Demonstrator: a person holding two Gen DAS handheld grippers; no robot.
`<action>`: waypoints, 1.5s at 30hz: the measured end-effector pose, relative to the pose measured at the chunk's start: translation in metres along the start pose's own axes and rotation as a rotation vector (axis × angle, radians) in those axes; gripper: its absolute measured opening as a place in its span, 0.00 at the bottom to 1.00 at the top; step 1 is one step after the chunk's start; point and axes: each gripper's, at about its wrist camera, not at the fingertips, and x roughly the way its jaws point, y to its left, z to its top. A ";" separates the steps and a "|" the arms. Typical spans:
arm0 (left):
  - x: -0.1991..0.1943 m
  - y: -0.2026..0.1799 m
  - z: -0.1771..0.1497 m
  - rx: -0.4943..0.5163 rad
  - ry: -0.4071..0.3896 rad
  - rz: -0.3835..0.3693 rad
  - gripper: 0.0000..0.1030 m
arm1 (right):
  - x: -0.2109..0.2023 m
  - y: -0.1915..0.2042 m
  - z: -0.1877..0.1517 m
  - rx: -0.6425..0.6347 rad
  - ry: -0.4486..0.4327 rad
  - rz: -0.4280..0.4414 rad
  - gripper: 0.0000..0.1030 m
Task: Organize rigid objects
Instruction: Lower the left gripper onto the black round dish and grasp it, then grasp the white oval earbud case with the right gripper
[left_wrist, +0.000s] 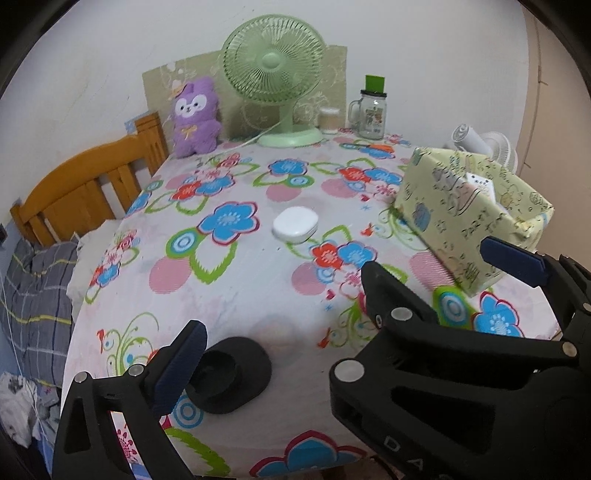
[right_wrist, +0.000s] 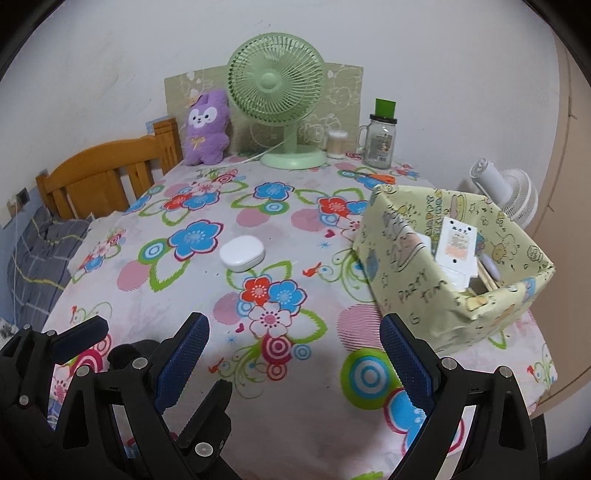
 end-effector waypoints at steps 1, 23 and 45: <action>0.001 0.002 -0.001 -0.002 0.003 0.000 0.99 | 0.002 0.002 -0.001 -0.003 0.000 0.001 0.93; 0.028 0.038 -0.030 -0.092 0.077 0.015 0.99 | 0.029 0.036 -0.020 -0.058 0.066 0.016 0.93; 0.033 0.048 -0.036 -0.099 0.066 0.043 0.71 | 0.044 0.043 -0.024 -0.065 0.105 -0.010 0.93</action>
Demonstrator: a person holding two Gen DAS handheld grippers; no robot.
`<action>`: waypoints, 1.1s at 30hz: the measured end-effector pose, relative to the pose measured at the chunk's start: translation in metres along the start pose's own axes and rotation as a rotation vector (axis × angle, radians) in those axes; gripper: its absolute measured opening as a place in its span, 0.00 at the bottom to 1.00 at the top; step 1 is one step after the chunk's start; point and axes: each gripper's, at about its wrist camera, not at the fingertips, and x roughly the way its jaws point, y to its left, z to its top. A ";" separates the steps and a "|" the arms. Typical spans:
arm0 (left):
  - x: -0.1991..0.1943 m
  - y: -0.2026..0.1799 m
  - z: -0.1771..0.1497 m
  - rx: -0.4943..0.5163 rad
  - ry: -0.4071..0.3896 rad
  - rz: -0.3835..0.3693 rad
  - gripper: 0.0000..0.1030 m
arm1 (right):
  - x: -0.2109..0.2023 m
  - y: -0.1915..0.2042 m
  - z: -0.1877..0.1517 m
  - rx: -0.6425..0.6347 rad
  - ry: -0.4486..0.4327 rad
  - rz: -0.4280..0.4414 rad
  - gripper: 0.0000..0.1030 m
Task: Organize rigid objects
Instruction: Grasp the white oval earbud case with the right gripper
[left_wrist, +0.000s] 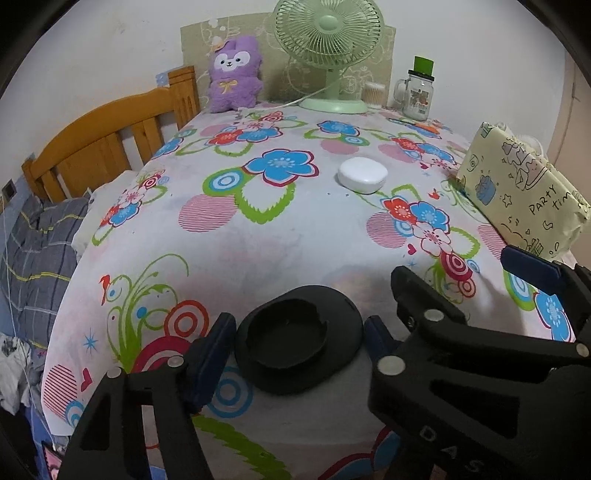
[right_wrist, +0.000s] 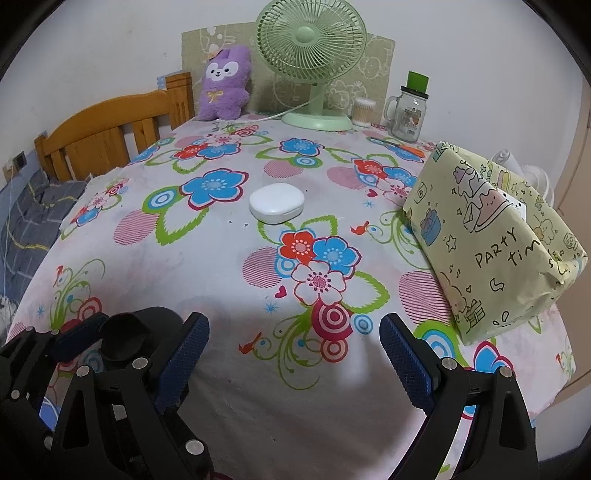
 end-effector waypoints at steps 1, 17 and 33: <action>0.000 0.000 0.001 0.000 0.000 -0.001 0.71 | 0.000 0.000 0.000 -0.002 0.000 0.000 0.93; 0.018 -0.006 0.035 0.016 -0.001 0.003 0.71 | 0.022 -0.003 0.033 -0.014 -0.016 0.008 0.93; 0.041 -0.004 0.065 0.018 -0.004 0.018 0.71 | 0.051 -0.006 0.062 -0.019 -0.032 0.038 0.93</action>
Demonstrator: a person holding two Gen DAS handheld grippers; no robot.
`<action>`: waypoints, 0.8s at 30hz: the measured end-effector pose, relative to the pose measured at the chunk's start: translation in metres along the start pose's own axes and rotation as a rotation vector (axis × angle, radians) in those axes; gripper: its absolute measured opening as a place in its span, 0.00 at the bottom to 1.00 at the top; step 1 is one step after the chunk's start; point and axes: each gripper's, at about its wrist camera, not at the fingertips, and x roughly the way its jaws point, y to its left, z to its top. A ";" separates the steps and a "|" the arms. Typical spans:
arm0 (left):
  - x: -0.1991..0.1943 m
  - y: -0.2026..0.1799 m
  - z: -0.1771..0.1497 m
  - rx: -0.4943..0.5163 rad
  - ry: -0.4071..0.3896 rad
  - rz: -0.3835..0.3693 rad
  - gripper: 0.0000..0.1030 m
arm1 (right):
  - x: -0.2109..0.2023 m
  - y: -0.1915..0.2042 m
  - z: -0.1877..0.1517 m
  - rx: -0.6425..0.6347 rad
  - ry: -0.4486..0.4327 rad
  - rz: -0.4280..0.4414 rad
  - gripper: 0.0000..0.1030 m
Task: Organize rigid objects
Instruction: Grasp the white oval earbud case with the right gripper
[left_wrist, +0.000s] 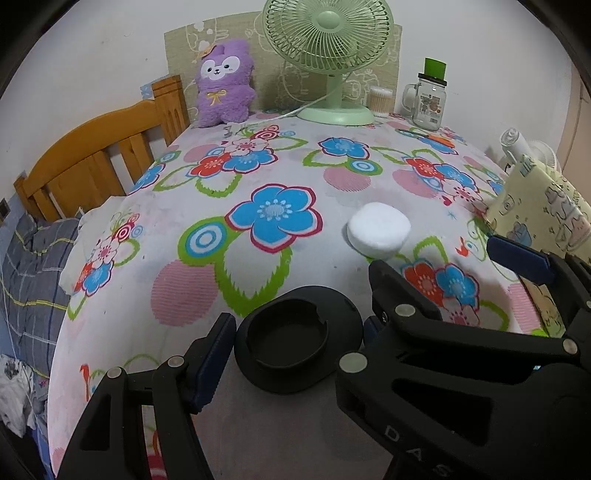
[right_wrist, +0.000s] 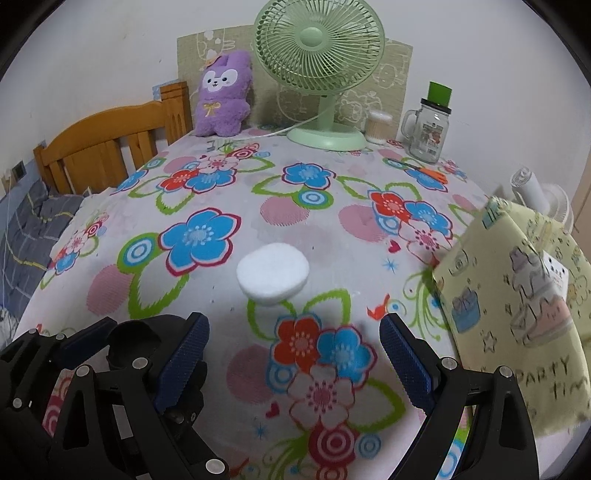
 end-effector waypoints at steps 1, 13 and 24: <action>0.001 0.000 0.002 0.000 -0.002 0.003 0.71 | 0.002 0.000 0.002 -0.006 -0.003 0.000 0.93; 0.026 0.010 0.021 -0.012 0.027 0.022 0.71 | 0.032 0.004 0.025 -0.038 0.008 0.025 0.92; 0.031 0.014 0.027 -0.025 0.032 0.013 0.71 | 0.054 0.002 0.029 -0.013 0.074 0.072 0.60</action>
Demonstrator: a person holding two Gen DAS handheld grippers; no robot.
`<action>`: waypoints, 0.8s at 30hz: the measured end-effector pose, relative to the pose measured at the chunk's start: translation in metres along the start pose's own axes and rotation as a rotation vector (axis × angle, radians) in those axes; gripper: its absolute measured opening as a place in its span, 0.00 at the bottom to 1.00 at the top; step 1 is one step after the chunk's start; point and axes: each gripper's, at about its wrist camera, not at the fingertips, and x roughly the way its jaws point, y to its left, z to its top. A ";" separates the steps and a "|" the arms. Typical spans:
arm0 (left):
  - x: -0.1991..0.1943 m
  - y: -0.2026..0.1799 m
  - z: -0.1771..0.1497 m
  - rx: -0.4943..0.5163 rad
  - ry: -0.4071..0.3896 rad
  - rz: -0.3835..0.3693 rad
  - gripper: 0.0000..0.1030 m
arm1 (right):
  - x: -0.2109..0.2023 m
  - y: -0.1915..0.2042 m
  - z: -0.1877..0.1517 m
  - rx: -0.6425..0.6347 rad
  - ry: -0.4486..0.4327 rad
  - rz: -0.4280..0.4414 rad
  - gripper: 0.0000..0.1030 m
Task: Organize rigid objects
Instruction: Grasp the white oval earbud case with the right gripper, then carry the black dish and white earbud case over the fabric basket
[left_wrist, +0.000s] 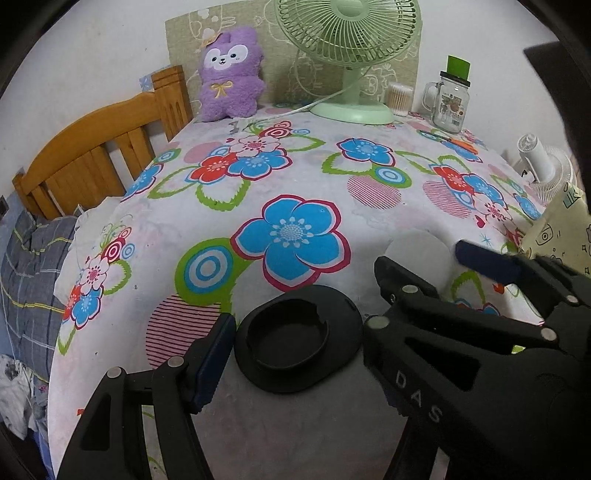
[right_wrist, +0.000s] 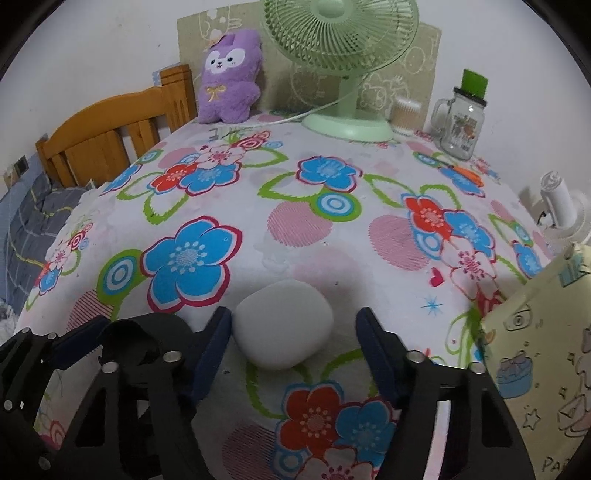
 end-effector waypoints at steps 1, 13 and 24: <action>0.000 0.000 0.000 -0.001 0.000 0.000 0.71 | 0.003 0.000 0.000 0.006 0.017 0.018 0.57; -0.004 -0.005 -0.004 0.022 0.001 0.005 0.71 | -0.004 -0.003 -0.005 0.010 0.015 -0.020 0.57; -0.022 -0.016 -0.013 0.026 -0.013 -0.017 0.71 | -0.027 -0.008 -0.017 0.024 0.007 -0.031 0.57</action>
